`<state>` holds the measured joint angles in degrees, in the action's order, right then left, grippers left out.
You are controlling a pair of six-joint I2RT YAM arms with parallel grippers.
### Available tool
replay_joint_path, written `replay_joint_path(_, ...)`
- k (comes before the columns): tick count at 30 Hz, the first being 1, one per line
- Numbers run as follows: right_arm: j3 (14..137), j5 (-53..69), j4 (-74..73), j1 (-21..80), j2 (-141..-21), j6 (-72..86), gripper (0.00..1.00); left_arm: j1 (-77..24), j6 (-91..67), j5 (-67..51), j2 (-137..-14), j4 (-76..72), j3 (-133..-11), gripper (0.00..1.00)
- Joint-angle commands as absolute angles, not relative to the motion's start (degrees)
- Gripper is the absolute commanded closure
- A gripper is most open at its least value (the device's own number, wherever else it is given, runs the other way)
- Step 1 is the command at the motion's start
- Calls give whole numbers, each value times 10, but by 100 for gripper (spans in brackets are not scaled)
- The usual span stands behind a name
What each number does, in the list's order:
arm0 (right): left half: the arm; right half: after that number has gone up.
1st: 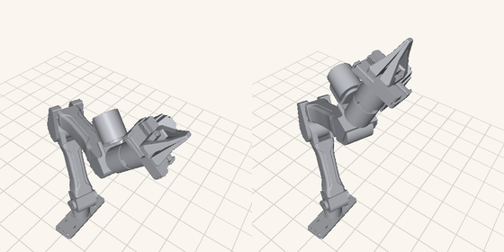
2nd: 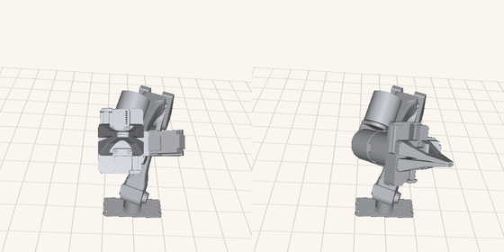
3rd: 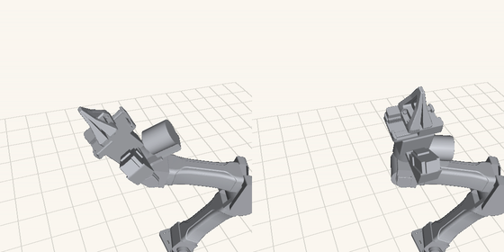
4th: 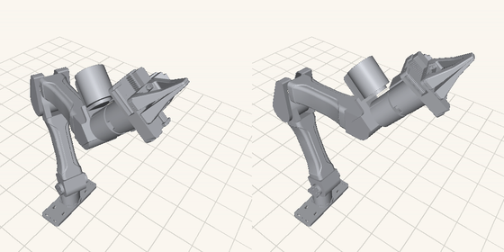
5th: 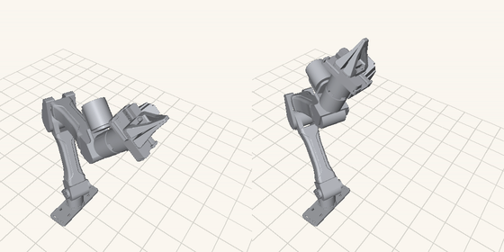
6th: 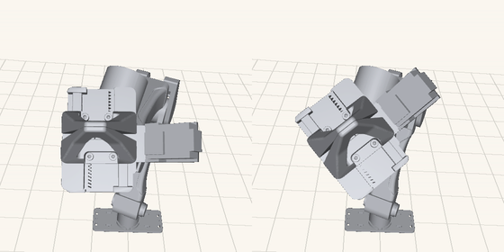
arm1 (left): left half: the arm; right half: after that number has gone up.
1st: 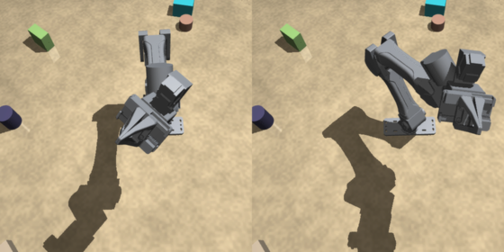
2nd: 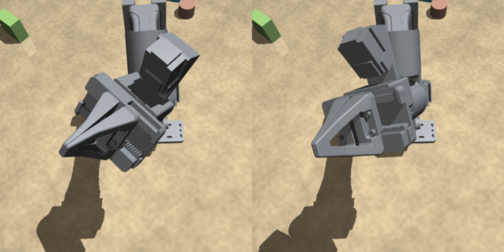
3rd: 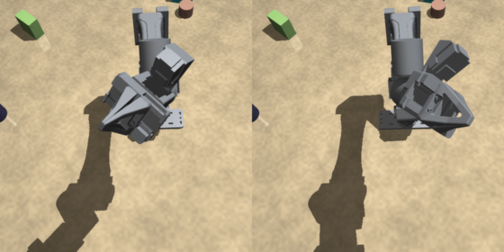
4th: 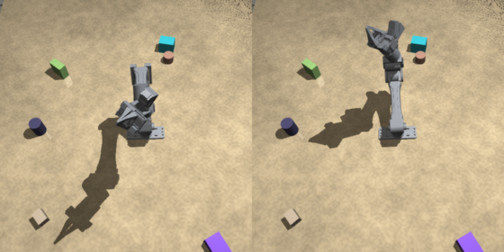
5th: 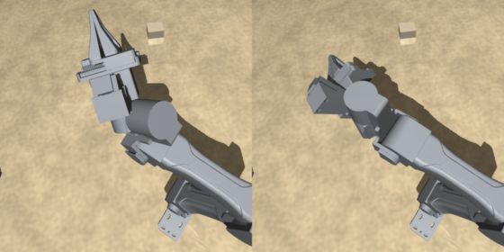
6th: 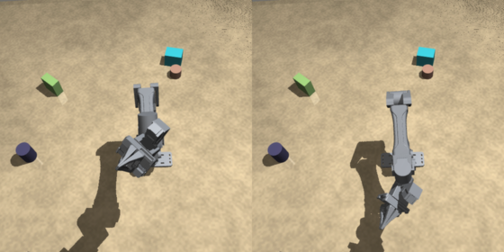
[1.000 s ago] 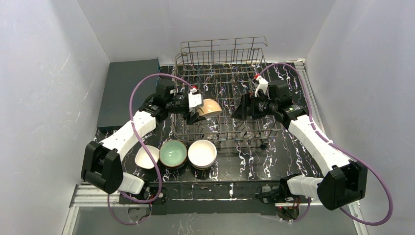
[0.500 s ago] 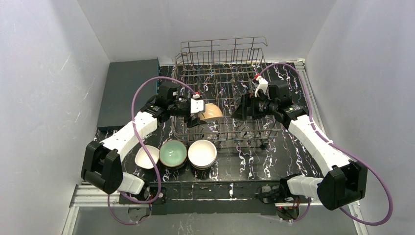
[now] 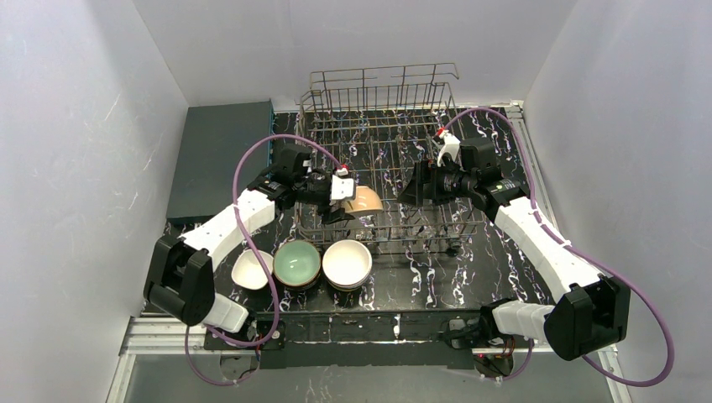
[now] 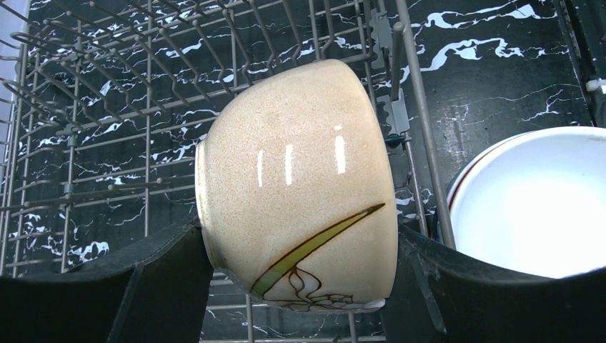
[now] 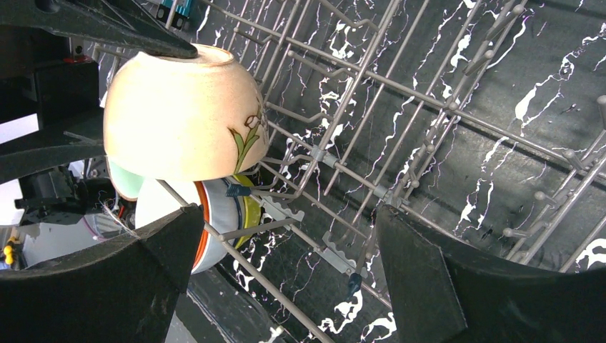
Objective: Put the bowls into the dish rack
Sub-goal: Turn the bowl upside down on the dish rack.
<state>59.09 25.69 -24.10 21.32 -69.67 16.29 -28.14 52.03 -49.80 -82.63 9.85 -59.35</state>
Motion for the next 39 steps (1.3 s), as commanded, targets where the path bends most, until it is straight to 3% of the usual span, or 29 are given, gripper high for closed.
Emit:
replay_joint_path(1,600,267,-243,209,-680,156,1,-288,542,-528,-824,88,-612,100)
replay_joint_path(26,600,290,-231,210,-688,164,1,-315,567,-461,-860,132,-626,100)
replay_joint_path(28,601,292,-231,209,-689,166,1,-316,568,-459,-860,134,-626,94)
replay_joint_path(32,601,299,-227,210,-690,170,1,-319,569,-455,-853,134,-625,73)
replay_joint_path(39,602,311,-223,210,-693,174,1,-318,565,-459,-834,130,-621,50)
